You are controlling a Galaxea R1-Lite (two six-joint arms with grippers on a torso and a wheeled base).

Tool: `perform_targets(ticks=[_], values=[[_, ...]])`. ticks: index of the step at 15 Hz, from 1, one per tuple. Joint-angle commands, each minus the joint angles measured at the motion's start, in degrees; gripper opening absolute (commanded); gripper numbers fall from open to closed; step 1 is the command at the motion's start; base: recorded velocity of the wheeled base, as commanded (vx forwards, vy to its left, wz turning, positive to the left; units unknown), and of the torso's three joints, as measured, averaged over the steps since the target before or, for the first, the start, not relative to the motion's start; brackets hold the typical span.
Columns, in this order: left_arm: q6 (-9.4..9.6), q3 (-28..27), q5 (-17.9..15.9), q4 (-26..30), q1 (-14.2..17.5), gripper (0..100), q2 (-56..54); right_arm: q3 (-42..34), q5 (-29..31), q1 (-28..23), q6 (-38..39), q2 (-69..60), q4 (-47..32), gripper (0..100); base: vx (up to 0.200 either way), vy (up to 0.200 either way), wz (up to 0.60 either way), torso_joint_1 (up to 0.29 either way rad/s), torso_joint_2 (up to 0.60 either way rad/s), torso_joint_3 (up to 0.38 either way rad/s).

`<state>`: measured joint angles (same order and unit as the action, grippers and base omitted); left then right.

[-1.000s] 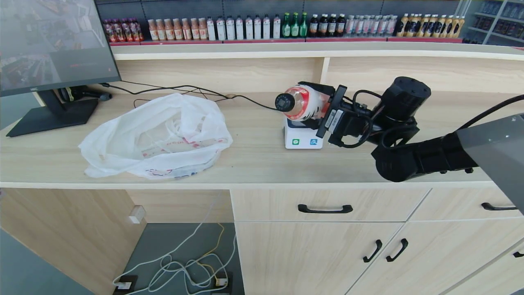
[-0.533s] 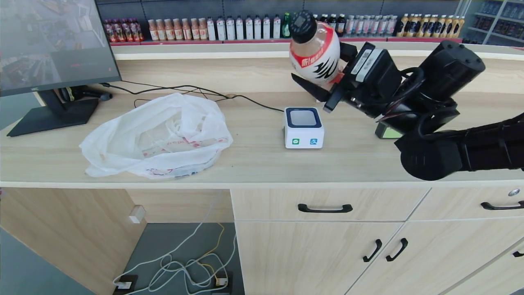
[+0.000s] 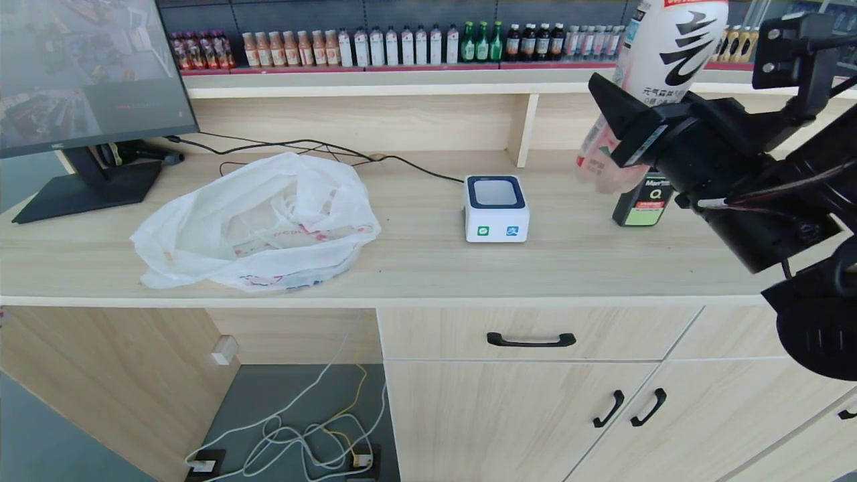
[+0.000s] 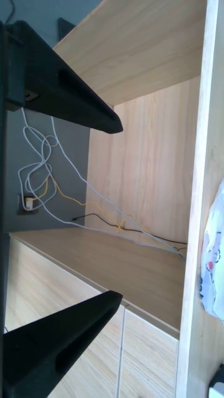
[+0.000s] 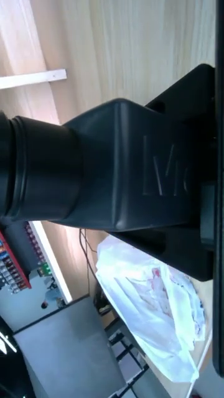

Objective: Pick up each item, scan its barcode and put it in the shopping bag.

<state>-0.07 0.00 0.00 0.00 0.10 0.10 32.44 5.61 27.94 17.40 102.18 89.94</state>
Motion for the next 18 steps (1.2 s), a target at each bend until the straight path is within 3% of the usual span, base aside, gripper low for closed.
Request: perform_targets(ticks=[1,8,18], values=[[-0.01,0.0,0.0,0.0,0.0,100,0.0,-0.2,0.0,2.2,0.7,-0.3,0.1,0,0.000,0.000,0.00,0.000,0.00,0.000],[-0.01,0.0,0.0,0.0,0.0,100,0.0,-1.2,-0.3,5.6,5.7,-0.9,0.1,0,0.000,0.000,0.00,0.000,0.00,0.000],[-0.01,0.0,0.0,0.0,0.0,100,0.0,-4.6,-0.3,16.9,10.9,-6.6,0.1,0,0.000,0.000,0.00,0.000,0.00,0.000]])
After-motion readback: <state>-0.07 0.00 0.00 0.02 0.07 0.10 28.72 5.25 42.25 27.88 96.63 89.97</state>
